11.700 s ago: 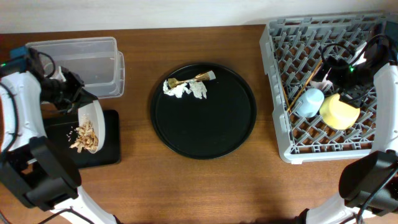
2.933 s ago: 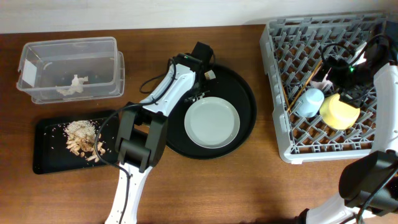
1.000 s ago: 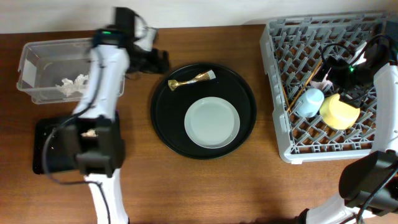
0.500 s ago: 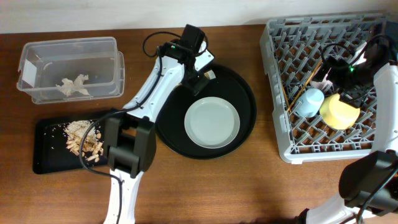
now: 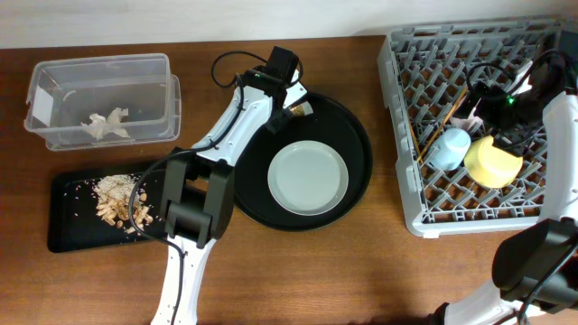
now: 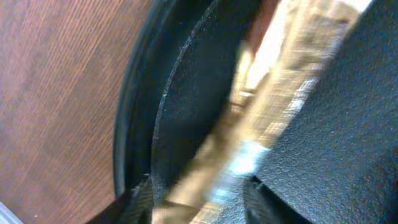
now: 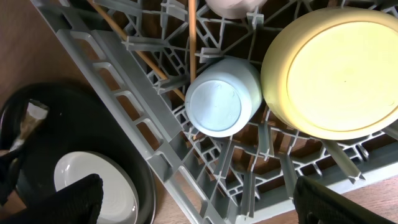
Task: Sort waste into correct bins and load items into the dishwasher rack
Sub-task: 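Move the left gripper to the gold wrapper on the tray and grasp it, then carry the gold wrapper left and drop it into the clear bin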
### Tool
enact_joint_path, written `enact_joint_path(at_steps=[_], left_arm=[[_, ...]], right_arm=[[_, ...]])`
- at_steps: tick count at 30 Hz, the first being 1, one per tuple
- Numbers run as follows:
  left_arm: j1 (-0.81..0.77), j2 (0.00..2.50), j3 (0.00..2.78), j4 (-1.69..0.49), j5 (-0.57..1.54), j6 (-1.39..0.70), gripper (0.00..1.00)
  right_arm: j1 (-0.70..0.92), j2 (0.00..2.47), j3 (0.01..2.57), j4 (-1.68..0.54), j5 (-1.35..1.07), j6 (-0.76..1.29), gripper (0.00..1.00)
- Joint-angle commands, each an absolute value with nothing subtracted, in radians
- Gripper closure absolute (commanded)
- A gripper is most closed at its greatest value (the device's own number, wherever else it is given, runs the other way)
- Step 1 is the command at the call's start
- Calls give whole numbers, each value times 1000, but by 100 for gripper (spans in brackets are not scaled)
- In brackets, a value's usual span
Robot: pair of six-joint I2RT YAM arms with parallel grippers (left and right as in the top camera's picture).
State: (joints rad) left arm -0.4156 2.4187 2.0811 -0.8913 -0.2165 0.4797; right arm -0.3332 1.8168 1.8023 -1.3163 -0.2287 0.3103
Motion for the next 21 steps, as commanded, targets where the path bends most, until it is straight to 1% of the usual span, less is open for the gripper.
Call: enact_joint_path(at_steps=[1, 8, 21], left_arm=[[-410, 2440, 2078, -897, -202, 487, 59], [-410, 2440, 2074, -896, -149, 488, 59], [-402, 2471, 2074, -875, -156, 488, 59]], right_arm=[[-334, 1808, 1811, -1317, -224, 308, 2], [-334, 1808, 1811, -1317, -224, 308, 2], [-334, 1808, 1811, -1317, -224, 308, 2]])
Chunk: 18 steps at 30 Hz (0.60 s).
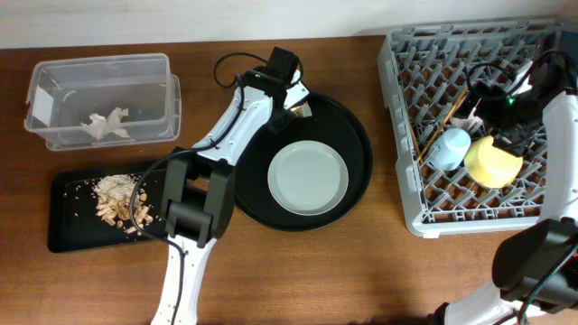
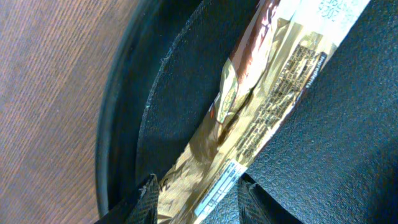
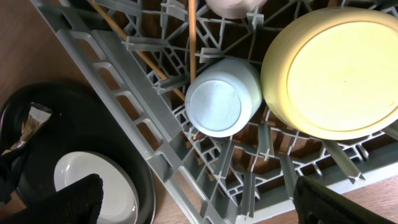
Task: Sort waste into correct bins and load items into the dishwasher rack
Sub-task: 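Carry the gold wrapper left and drop it into the clear bin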
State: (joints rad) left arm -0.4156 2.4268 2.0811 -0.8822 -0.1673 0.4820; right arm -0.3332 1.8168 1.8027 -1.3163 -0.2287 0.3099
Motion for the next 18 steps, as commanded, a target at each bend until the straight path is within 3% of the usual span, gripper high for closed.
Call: enact_joint_path(at_steps=[1, 8, 11, 18], left_arm=[[-401, 2481, 2074, -871, -169, 488, 59], [-404, 2492, 2083, -854, -218, 487, 78], [-405, 2490, 2120, -888, -218, 457, 97], [-399, 2486, 2343, -1031, -217, 322, 99]], right_arm=[[-334, 1808, 1811, -1317, -224, 308, 2], [-334, 1808, 1811, -1317, -224, 308, 2], [-334, 1808, 1811, -1317, -224, 308, 2], [-334, 1808, 1811, -1317, -224, 308, 2]])
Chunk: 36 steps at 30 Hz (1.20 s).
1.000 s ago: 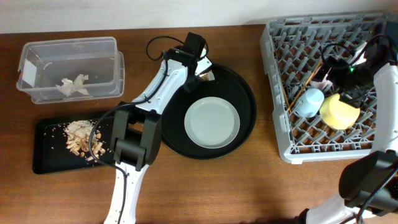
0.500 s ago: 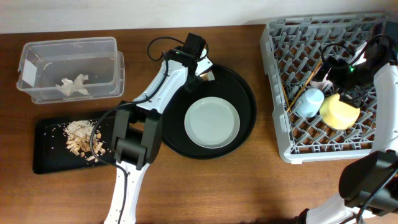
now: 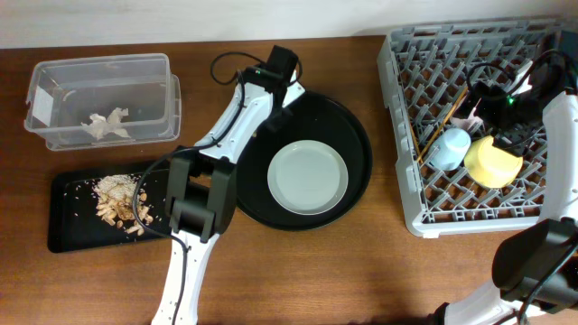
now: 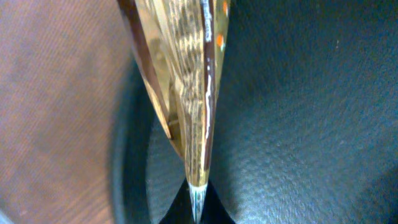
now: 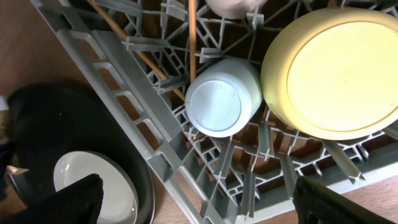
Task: Sort waste into correct bins and load items into the dishwasher rack
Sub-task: 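Carry the gold wrapper left and drop it into the clear bin, then withdraw the left gripper to the left side of the table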
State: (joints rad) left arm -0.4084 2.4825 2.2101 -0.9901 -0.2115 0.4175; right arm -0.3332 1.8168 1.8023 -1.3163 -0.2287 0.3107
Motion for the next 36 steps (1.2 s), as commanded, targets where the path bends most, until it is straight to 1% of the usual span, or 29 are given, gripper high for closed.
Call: enact_joint_path(at_steps=[1, 4, 5, 7, 9, 11, 13, 15, 18, 21, 22, 23, 24, 28, 31, 36], left_arm=[[-395, 2486, 2370, -1041, -218, 303, 99], [-361, 2485, 2497, -1084, -218, 196, 99], [-336, 2485, 2533, -1090, -218, 132, 99], [-279, 2485, 2564, -1090, -218, -31, 99], [-191, 2485, 2565, -1106, -217, -298, 99], [-116, 2487, 2564, -1146, -216, -504, 99], [-43, 2487, 2562, -1170, -183, -642, 99], [38, 2487, 2561, -1168, -95, -694, 99], [118, 2487, 2561, -1168, 1, -735, 99], [170, 2487, 2561, -1169, 31, -771, 99], [182, 2487, 2561, -1169, 31, -774, 97], [199, 2487, 2561, -1169, 31, -774, 81], [210, 2487, 2561, -1175, 31, -773, 62], [243, 2487, 2558, -1210, 31, -773, 62], [251, 2487, 2557, -1220, 31, -773, 69], [253, 2487, 2558, -1274, 48, -773, 67]], right_arm=[[-334, 1808, 1811, -1317, -224, 308, 2], [-334, 1808, 1811, -1317, -224, 308, 1], [-334, 1808, 1811, -1317, -224, 308, 2], [-334, 1808, 1811, -1317, -224, 308, 2], [-334, 1808, 1811, -1317, -224, 308, 2], [-334, 1808, 1811, -1317, -224, 308, 2], [-334, 1808, 1811, -1317, -224, 308, 2], [-334, 1808, 1811, -1317, -224, 308, 2], [-334, 1808, 1811, -1317, -224, 308, 2], [-334, 1808, 1811, -1317, -224, 308, 2], [-334, 1808, 1811, -1317, -224, 308, 2], [-334, 1808, 1811, -1317, -224, 308, 2], [-334, 1808, 1811, -1317, -224, 308, 2], [-334, 1808, 1811, -1317, -224, 308, 2], [-334, 1808, 1811, -1317, -224, 308, 2], [-334, 1808, 1811, -1317, -224, 308, 2]])
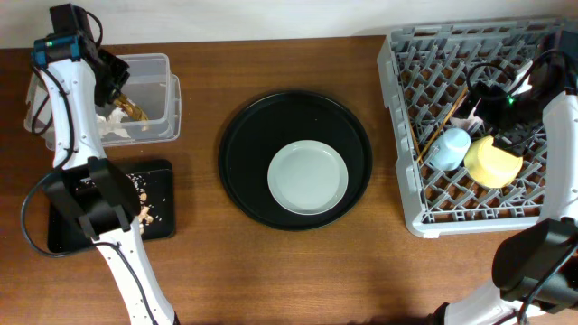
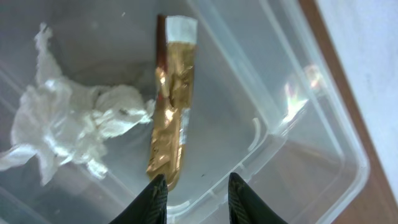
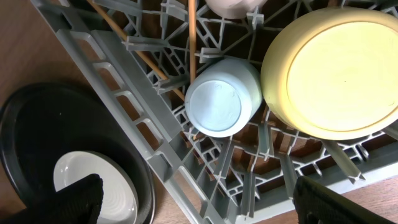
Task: Sort waste into correct bins and load items into the dishwasher rack
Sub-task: 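Withdraw the left gripper to the left side of the table, then move the right gripper to the white plate and grasp its rim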
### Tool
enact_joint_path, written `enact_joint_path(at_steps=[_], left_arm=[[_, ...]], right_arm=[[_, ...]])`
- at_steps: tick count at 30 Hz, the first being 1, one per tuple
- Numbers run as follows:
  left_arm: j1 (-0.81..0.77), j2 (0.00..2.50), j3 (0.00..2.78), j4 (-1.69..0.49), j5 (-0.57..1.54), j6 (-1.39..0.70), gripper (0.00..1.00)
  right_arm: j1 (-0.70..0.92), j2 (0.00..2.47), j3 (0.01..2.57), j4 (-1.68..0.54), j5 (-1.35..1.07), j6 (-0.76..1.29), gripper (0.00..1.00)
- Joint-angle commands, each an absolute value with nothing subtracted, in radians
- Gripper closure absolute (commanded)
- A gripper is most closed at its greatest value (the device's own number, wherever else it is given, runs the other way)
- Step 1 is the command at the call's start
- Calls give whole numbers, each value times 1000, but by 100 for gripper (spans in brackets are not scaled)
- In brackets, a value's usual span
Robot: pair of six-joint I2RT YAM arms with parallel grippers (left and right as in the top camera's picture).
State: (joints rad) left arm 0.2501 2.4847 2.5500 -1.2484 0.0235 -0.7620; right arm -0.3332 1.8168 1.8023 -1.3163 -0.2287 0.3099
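Observation:
A gold snack wrapper lies inside the clear plastic bin beside a crumpled white tissue. My left gripper hangs open just above the bin, holding nothing, its left fingertip close to the wrapper's near end. A white plate sits in the round black tray at the table's middle. My right gripper stays open over the grey dishwasher rack, which holds a pale blue cup and a yellow bowl, both upside down.
A black rectangular tray with food scraps lies below the clear bin, partly under my left arm. Wooden chopsticks and a pinkish item rest in the rack. Bare brown table runs along the front.
My left gripper was shut on the gold wrapper over the round tray's upper left rim. Now it is open above the clear bin with the wrapper inside. The right arm has not moved.
First my left gripper's fingers stood around the gold wrapper lying on the round black tray. They then were shut on it, with the wrapper hanging edge-on above the tray. Now the wrapper is in the clear bin beside the tissue.

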Motion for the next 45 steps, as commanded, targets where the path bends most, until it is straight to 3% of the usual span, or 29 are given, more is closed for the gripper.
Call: enact_joint_path(at_steps=[1, 13, 19, 26, 27, 37, 43, 45], left_arm=[[253, 2487, 2558, -1283, 65, -773, 65], [364, 2296, 2574, -1480, 98, -770, 68], [492, 2154, 2574, -1681, -14, -770, 68], [585, 2106, 2572, -1688, 129, -359, 72], [592, 2103, 2568, -1688, 157, -317, 78], [675, 1916, 2185, -1688, 222, -297, 78], [746, 1858, 2103, -1688, 271, -298, 77], [757, 1857, 2103, -1688, 271, -299, 43]], right_arm=[[-334, 1808, 1811, -1317, -224, 308, 2], [-334, 1808, 1811, -1317, -224, 308, 2], [-334, 1808, 1811, -1317, -224, 308, 2], [-334, 1808, 1811, -1317, -224, 308, 2], [-334, 1808, 1811, -1317, -224, 308, 2], [-334, 1808, 1811, -1317, -224, 308, 2], [-334, 1808, 1811, -1351, -362, 342, 2], [-332, 1808, 1811, -1413, -497, 337, 2]])
